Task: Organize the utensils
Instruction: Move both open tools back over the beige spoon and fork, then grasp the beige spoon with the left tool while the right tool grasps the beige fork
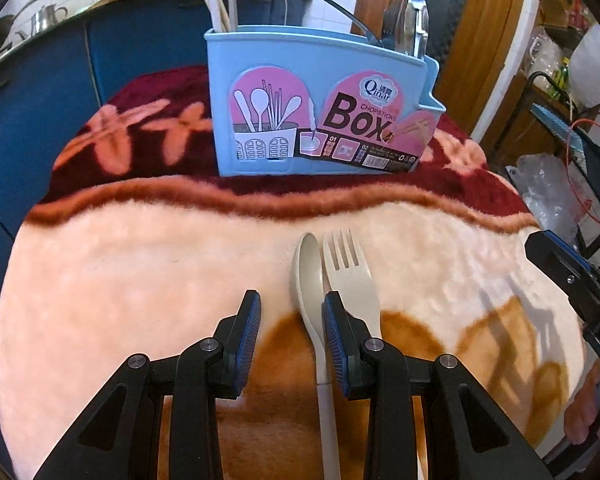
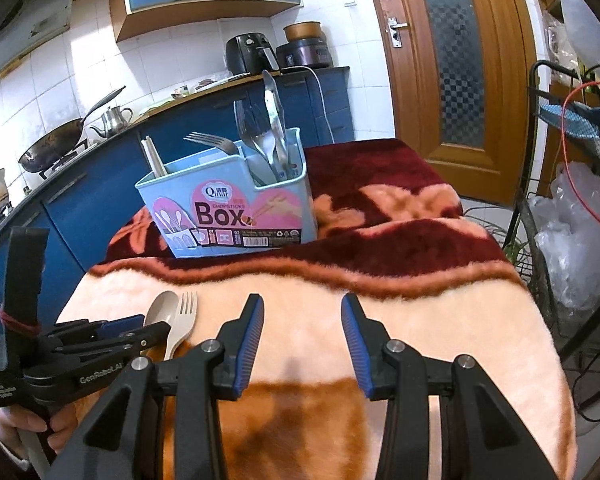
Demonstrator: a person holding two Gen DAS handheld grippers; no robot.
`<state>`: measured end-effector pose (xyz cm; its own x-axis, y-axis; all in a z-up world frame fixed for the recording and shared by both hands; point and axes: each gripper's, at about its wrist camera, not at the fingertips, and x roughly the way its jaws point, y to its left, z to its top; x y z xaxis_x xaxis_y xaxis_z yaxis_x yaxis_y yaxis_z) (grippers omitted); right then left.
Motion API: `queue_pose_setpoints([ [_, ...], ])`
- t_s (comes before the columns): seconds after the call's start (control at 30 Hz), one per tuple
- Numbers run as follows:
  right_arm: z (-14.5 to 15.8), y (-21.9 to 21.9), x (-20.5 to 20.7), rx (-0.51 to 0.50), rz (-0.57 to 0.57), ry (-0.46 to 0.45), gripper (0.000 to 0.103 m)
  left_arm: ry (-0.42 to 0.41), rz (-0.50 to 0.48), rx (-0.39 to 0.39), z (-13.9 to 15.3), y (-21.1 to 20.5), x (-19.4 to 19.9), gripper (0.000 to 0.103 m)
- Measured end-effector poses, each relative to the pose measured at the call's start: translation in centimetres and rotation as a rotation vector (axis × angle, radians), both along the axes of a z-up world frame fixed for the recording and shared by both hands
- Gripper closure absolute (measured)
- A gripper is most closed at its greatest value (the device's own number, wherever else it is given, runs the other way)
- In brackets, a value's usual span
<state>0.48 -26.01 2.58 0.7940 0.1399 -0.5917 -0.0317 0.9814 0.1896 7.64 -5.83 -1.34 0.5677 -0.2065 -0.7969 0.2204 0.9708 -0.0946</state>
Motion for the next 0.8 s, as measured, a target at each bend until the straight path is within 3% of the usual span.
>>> queue_pose_setpoints([
  [0.23,-0.8,-0.7,-0.1,0.022,-0.012,0.016,0.059,-0.031,-0.002,0.038,-0.2,-0.9,-0.1,0.07],
  [0.27,-0.9,-0.7,0.0,0.027,-0.012,0.019,0.059,-0.032,-0.004,0.021,-0.2,-0.7,-0.1,0.075],
  [0.5,-1.2,-0.1,0.0,0.034,0.013,0.031,0.059,-0.032,0.019,-0.088,0.1,1.0,-0.3,0.076],
  [0.8,-1.6,2.2,0.3,0.031,0.063,0.071,0.059,-0.131,0.076,-0.123,1.9,3.4,-1.3,0.076],
])
